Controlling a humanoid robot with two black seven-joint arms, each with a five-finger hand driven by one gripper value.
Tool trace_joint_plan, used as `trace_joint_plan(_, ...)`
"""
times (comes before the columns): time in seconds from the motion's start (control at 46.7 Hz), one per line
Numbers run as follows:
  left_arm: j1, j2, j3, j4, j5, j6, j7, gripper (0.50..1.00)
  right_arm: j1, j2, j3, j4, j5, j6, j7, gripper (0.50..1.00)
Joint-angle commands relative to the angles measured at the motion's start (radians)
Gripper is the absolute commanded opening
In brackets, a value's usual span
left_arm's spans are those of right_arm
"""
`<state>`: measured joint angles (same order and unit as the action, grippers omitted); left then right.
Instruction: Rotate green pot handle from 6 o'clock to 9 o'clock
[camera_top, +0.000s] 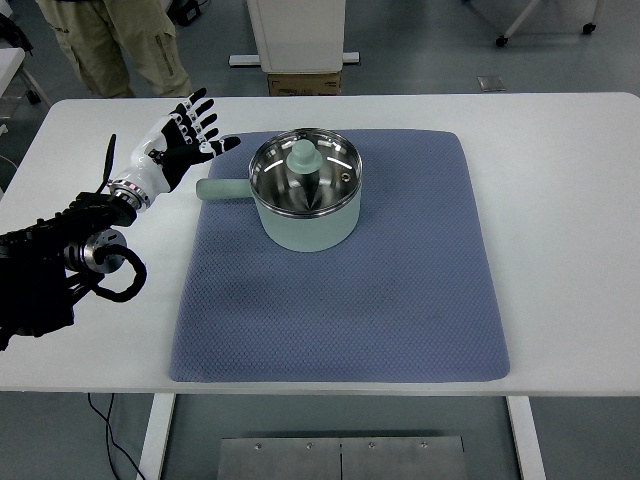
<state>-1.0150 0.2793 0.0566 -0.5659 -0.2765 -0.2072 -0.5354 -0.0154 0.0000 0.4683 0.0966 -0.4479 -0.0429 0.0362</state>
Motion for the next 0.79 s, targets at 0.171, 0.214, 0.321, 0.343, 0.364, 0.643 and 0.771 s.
trace_joint_plan(0.171,-0.002,0.006,0.000,0.000,0.000,0.000,0.000,1.000,0.000,0.000,0.001,0.000,0.000,0.000,-0.001,1.000)
trace_joint_plan(0.214,-0.002,0.008,0.000,0.000,0.000,0.000,0.000,1.000,0.000,0.000,0.000,0.000,-0.002,0.000,-0.001,1.000)
trace_joint_plan(0.321,-0.002,0.008,0.000,0.000,0.000,-0.004,0.000,1.000,0.000,0.000,0.000,0.000,-0.003,0.000,-0.002,1.000)
trace_joint_plan(0.343,-0.001,0.008,0.000,0.000,0.000,-0.008,0.000,1.000,0.000,0.000,0.000,0.000,-0.003,0.000,-0.002,1.000)
trace_joint_plan(0.364,-0.001,0.008,0.000,0.000,0.000,-0.011,0.000,1.000,0.000,0.000,0.000,0.000,-0.003,0.000,-0.002,1.000)
trace_joint_plan(0.643,0.001,0.006,0.000,0.000,-0.001,-0.015,0.000,1.000,0.000,0.000,0.000,0.000,-0.002,0.002,-0.002,1.000)
trace_joint_plan(0.771,0.003,0.006,-0.003,0.001,-0.006,-0.017,0.000,1.000,0.000,0.000,0.000,0.000,0.000,0.002,-0.002,1.000)
